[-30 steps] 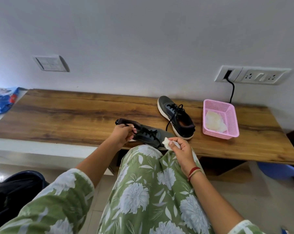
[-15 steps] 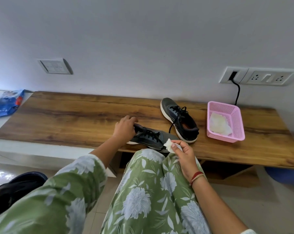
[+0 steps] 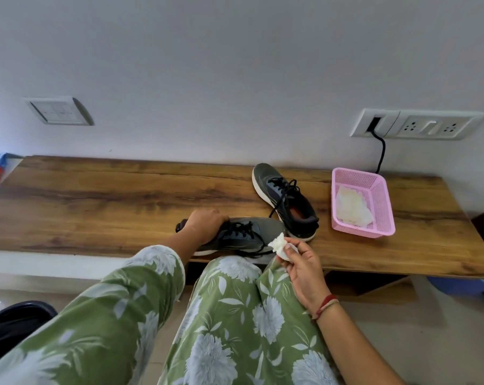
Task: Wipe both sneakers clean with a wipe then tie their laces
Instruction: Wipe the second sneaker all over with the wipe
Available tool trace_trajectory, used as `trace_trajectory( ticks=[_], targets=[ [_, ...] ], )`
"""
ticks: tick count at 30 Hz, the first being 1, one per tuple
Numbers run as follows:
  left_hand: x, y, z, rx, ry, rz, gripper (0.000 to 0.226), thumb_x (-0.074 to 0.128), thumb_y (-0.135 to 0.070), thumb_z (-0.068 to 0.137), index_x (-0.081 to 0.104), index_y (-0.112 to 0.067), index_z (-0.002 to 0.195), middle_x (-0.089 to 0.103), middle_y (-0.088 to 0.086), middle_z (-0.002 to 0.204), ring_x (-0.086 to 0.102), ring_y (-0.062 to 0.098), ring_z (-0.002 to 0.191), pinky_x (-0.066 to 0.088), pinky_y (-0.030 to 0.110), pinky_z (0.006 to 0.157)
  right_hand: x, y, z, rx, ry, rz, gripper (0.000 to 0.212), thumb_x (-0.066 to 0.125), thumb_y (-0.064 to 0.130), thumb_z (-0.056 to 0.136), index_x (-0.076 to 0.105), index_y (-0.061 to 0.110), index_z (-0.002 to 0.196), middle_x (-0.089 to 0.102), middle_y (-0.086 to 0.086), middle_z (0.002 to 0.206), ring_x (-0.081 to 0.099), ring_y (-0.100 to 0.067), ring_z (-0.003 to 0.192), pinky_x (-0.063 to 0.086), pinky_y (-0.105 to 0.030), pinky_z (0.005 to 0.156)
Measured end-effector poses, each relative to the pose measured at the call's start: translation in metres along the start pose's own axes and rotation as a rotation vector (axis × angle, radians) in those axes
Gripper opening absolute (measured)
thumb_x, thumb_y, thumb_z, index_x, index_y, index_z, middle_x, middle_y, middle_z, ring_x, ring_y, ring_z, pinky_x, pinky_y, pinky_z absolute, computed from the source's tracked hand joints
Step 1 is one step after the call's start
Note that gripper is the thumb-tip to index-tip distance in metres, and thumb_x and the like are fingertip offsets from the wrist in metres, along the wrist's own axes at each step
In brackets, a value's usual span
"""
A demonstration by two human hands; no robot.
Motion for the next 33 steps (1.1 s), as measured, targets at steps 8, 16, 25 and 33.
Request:
trace_trajectory(
  ticks=[8, 16, 25, 33],
  targets=[
    [0.006, 0.016, -0.01, -0.108, -0.124, -0.17, 0.027, 0.037, -0.03, 0.1, 0.053, -0.027, 0.122, 0.067, 0.003, 0.106, 0.064, 0.026, 0.092, 0.043, 0.031, 0.06, 0.002, -0.001, 0.009, 0.034, -0.038, 0.058, 0.015, 0.049, -0.001, 0.091, 0.061, 0.007, 0.096, 0.066, -0.01, 0.097, 0.062, -0.018, 0.086, 0.054, -0.022, 0.067],
    [0.002, 0.039, 0.004, -0.432, -0.15, -0.76, 0.035, 0.043, -0.025, 0.096, 0.058, -0.028, 0.127, 0.067, 0.009, 0.113, 0.063, 0.031, 0.1, 0.052, 0.037, 0.078, 0.003, 0.001, 0.008, 0.03, -0.053, 0.086, 0.016, 0.047, -0.002, 0.091, 0.059, 0.007, 0.096, 0.065, -0.009, 0.097, 0.061, -0.017, 0.082, 0.055, -0.02, 0.063],
    [-0.009, 0.017, 0.044, -0.551, -0.07, -0.89, 0.03, 0.046, -0.027, 0.092, 0.064, -0.016, 0.113, 0.067, 0.012, 0.104, 0.064, 0.034, 0.093, 0.054, 0.039, 0.081, 0.001, 0.0, 0.012, 0.043, -0.053, 0.094, 0.016, 0.046, -0.002, 0.091, 0.06, 0.006, 0.097, 0.065, -0.01, 0.096, 0.061, -0.016, 0.081, 0.054, -0.02, 0.063],
    [-0.004, 0.009, 0.044, -0.523, -0.041, -0.92, 0.04, 0.06, -0.048, 0.085, 0.065, -0.012, 0.1, 0.07, 0.008, 0.093, 0.067, 0.027, 0.081, 0.057, 0.038, 0.073, 0.001, 0.0, 0.015, 0.051, -0.065, 0.109, 0.016, 0.045, 0.0, 0.093, 0.059, 0.006, 0.097, 0.064, -0.01, 0.096, 0.059, -0.017, 0.08, 0.054, -0.021, 0.061]
  ],
)
Point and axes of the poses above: each hand's wrist, its own z-axis towards the middle knuckle, its own x-axis out of the palm, y = z × x, the point moved 1 cm from there along z, towards the middle knuckle
